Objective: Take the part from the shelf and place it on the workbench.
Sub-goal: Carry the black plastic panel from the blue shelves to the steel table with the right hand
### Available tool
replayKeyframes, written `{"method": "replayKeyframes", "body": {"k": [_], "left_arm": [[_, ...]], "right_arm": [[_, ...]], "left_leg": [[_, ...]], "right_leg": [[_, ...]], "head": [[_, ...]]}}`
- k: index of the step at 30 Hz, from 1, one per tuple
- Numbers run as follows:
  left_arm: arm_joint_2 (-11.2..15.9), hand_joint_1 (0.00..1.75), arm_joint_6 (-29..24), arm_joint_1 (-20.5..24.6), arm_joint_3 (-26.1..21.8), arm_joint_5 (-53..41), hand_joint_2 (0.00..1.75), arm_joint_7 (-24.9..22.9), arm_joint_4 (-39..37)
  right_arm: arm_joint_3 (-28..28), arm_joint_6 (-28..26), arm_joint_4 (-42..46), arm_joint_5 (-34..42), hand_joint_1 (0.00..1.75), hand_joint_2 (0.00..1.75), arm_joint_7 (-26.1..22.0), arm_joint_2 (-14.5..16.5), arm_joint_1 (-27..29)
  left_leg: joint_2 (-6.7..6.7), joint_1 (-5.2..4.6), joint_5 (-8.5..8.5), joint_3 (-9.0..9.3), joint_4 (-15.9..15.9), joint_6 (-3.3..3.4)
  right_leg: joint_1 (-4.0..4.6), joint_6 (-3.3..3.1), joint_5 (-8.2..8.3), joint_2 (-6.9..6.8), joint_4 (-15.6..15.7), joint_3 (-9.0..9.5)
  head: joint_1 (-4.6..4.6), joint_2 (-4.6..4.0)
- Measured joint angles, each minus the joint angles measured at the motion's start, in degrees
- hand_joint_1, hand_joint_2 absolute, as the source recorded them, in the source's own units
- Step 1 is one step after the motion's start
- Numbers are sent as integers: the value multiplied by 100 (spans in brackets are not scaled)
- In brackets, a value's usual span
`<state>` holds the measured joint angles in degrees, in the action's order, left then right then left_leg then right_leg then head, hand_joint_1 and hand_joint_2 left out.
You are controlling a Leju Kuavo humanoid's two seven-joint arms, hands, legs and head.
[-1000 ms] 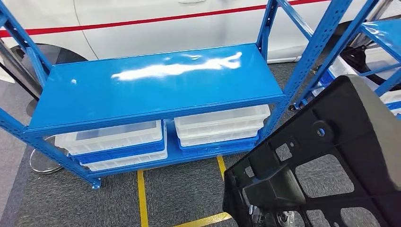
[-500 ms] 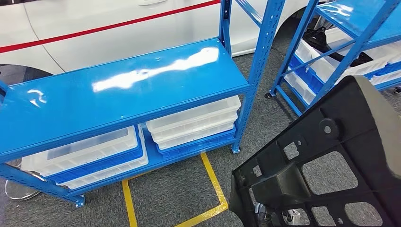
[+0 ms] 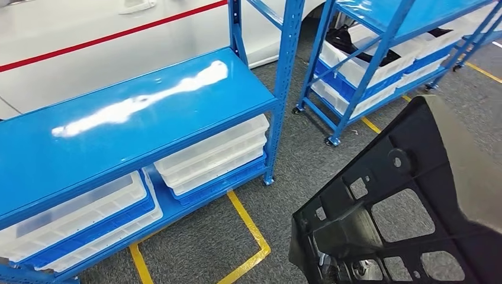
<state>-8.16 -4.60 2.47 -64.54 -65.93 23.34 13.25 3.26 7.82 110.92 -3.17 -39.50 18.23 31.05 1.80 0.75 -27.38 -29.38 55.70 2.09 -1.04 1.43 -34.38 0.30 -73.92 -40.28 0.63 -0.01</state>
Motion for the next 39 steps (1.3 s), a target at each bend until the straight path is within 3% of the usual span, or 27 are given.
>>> {"method": "replayKeyframes", "body": {"k": [1,3,5,6,9,11,13,14,15,16,18,19,20,22,24,26,28,30,31,32,33,35,36,37,39], "left_arm": [[0,0,0,5,-2,-4,0,0,0],[-7,0,0,21,-3,-15,0,7,0],[-20,0,1,34,-3,-34,0,41,0],[-25,0,1,44,-3,-47,0,65,0],[-38,0,3,86,-3,-84,0,108,0],[-41,0,2,98,-3,-108,0,115,0],[-40,0,-2,94,-4,-123,0,118,-1],[-40,0,-4,88,-5,-129,0,119,-1],[-40,0,-7,83,-5,-132,0,121,-2],[-40,0,-10,81,-5,-137,0,127,-2],[-38,0,-18,86,-5,-155,0,150,-1],[-33,0,-20,88,-5,-168,0,162,-1],[-28,0,-20,90,-4,-181,0,173,-1],[-21,0,-17,100,-3,-198,0,189,-1],[-24,0,-13,116,-3,-204,0,206,-1],[-30,0,-9,128,-3,-209,0,221,-1],[-33,0,-8,129,-3,-222,0,228,-1],[-33,0,-8,118,-3,-239,0,229,-1],[-33,0,-9,116,-3,-245,0,228,0],[-34,0,-9,120,-3,-246,0,228,0],[-38,0,-10,124,-3,-248,0,228,-1],[-44,0,-12,130,-3,-252,0,229,-1],[-46,0,-14,132,-3,-253,0,230,-1],[-46,0,-16,135,-3,-253,0,229,-1],[-48,0,-19,147,-3,-254,0,226,-2]], "right_arm": [[-17,3,-8,1,175,175,0,0,2],[-50,16,-12,2,175,175,0,1,4],[-87,52,1,15,175,175,-1,12,1],[-111,75,13,25,175,175,-1,27,-1],[-179,133,44,29,175,175,-2,86,0],[-217,168,55,19,175,175,-2,121,-13],[-249,208,60,15,175,175,-2,150,-34],[-266,224,60,14,175,175,-2,157,-42],[-286,237,60,11,175,175,-2,160,-45],[-308,249,60,8,175,175,-2,161,-45],[-348,280,60,-1,175,175,-2,166,-52],[-366,301,59,-4,175,175,-2,170,-61],[-379,320,59,-8,175,175,-2,175,-73],[-398,340,57,-16,175,175,-2,186,-90],[-410,343,57,-23,175,175,-2,192,-91],[-424,344,52,-25,175,175,-2,193,-96],[-437,346,40,-26,175,175,-2,193,-119],[-450,348,28,-28,175,175,-1,193,-136],[-458,349,22,-33,175,175,0,193,-137],[-466,349,16,-40,175,175,0,193,-137],[-474,350,12,-49,175,175,0,192,-136],[-484,349,9,-65,175,175,0,193,-142],[-487,348,9,-69,175,175,-1,194,-144],[-491,346,8,-72,175,175,-1,195,-145],[-500,343,9,-72,175,175,-2,198,-136]], "left_leg": [[85,-3,-7,-1,8,-6],[224,-6,-34,11,40,-35],[318,-27,-71,29,82,-91],[358,-35,-84,39,96,-124],[432,-28,-117,72,113,-221],[226,-7,-345,-30,392,-276],[-47,12,-762,-345,1109,-315],[-102,16,-917,-515,1484,-328],[-123,17,-967,-624,1717,-334],[-131,18,-890,-634,1729,-333],[-227,28,-461,-354,1107,-311],[-377,36,-285,-180,709,-292],[-513,43,-176,-50,397,-274],[-654,33,-170,17,190,-236],[-522,32,-138,29,151,-170],[-366,47,-82,55,82,-84],[-201,34,-60,54,54,-34],[-24,8,-70,41,68,-16],[58,0,-79,39,76,-15],[132,-5,-91,39,84,-20],[197,-8,-107,49,91,-32],[306,-28,-148,80,104,-74],[351,-41,-166,94,108,-100],[396,-53,-179,107,108,-130],[470,-53,-200,139,103,-189]], "right_leg": [[-6,8,94,-19,80,63],[-4,-11,439,-156,818,497],[34,-76,626,-338,1447,849],[58,-111,637,-378,1562,904],[63,-214,669,-231,1594,883],[20,-294,721,-128,1646,884],[12,-342,752,-21,1659,860],[17,-350,759,45,1653,844],[22,-352,764,116,1645,834],[24,-349,766,191,1633,829],[22,-330,759,348,1595,826],[27,-309,752,417,1568,814],[27,-278,749,485,1538,790],[15,-194,768,611,1510,727],[-8,-109,798,715,1513,684],[9,-66,669,489,1316,572],[25,-54,321,134,696,266],[19,-39,86,21,65,-44],[17,-37,111,1,-20,-81],[17,-42,238,-22,123,2],[21,-58,425,-77,461,195],[60,-120,669,-310,1217,610],[85,-151,709,-389,1438,729],[109,-178,697,-417,1519,761],[111,-231,722,-287,1535,748]], "head": [[1,1],[1,1],[1,0],[1,0],[1,-1],[-2,-1],[-5,-1],[-5,0],[-5,0],[-5,0],[-5,-1],[-4,-1],[-4,0],[-3,1],[-4,-1],[3,-1],[9,0],[9,-1],[9,-1],[10,-1],[10,-1],[9,0],[7,-1],[7,0],[7,-1]]}}
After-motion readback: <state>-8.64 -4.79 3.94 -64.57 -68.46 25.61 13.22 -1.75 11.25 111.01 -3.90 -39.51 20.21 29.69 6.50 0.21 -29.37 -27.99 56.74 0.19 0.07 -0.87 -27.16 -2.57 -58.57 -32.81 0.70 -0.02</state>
